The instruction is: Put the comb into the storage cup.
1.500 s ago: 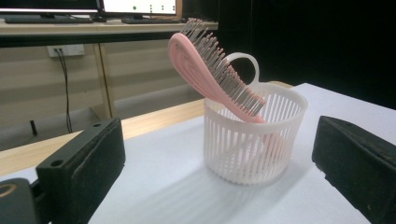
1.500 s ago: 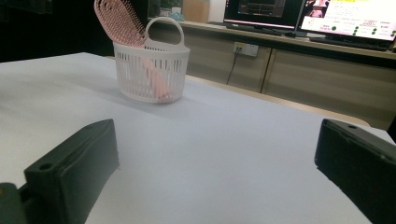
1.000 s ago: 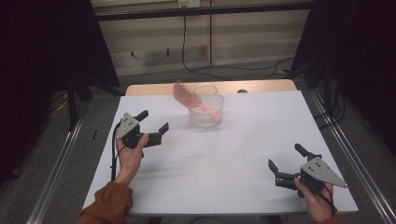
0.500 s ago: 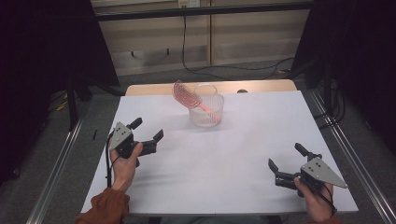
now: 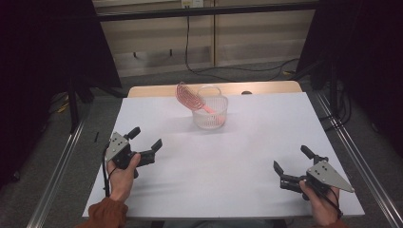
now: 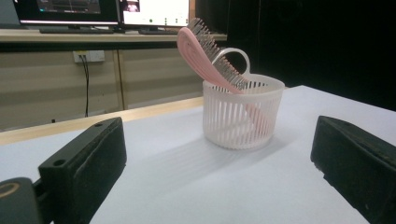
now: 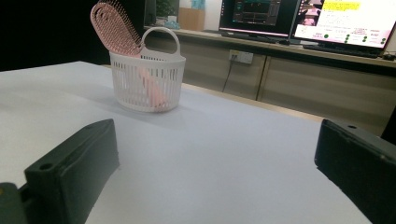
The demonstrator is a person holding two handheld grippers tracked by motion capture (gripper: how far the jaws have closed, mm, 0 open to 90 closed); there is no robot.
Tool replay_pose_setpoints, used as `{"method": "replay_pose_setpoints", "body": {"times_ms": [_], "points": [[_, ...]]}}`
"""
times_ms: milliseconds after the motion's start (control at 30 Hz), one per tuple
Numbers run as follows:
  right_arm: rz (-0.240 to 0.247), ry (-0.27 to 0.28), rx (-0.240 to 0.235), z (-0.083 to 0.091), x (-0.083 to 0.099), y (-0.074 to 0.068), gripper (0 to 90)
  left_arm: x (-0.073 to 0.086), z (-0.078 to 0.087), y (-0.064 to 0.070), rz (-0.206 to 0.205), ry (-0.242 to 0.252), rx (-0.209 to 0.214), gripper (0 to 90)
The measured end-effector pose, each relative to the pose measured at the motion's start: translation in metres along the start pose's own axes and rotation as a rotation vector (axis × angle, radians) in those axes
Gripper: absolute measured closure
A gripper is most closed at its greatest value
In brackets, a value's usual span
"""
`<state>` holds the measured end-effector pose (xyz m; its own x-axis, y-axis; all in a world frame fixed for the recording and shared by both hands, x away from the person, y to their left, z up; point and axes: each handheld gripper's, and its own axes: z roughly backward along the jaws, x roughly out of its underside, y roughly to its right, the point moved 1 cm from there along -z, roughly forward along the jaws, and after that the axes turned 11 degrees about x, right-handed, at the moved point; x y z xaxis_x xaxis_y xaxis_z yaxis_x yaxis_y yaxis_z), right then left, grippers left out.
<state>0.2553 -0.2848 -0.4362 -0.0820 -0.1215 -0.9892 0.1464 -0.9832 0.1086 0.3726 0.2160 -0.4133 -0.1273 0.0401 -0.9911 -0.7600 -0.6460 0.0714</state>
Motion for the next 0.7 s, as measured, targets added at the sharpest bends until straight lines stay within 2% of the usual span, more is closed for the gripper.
{"method": "replay_pose_setpoints", "body": {"times_ms": [67, 200, 367, 533, 633, 700], "points": [[-0.003, 0.003, 0.0, 0.0, 0.0, 0.0, 0.0, 0.001, 0.002, 0.002, 0.014, 0.005, 0.004, 3.4], [-0.006, 0.006, 0.001, 0.0, 0.0, 0.0, 0.0, 0.001, 0.007, 0.005, 0.01, 0.012, 0.011, 3.4], [-0.007, 0.009, 0.005, 0.0, -0.001, 0.0, 0.0, 0.004, 0.014, 0.006, 0.008, 0.004, -0.001, 3.5], [-0.003, 0.014, 0.008, 0.001, -0.001, 0.0, 0.0, 0.006, 0.022, 0.01, 0.017, 0.017, -0.012, 3.5], [-0.001, 0.018, 0.012, 0.001, -0.001, 0.0, 0.0, 0.006, 0.026, 0.012, 0.02, 0.022, -0.038, 3.4], [0.001, 0.019, 0.011, 0.001, -0.001, 0.0, 0.0, 0.006, 0.03, 0.015, 0.018, 0.036, -0.04, 3.5]]}}
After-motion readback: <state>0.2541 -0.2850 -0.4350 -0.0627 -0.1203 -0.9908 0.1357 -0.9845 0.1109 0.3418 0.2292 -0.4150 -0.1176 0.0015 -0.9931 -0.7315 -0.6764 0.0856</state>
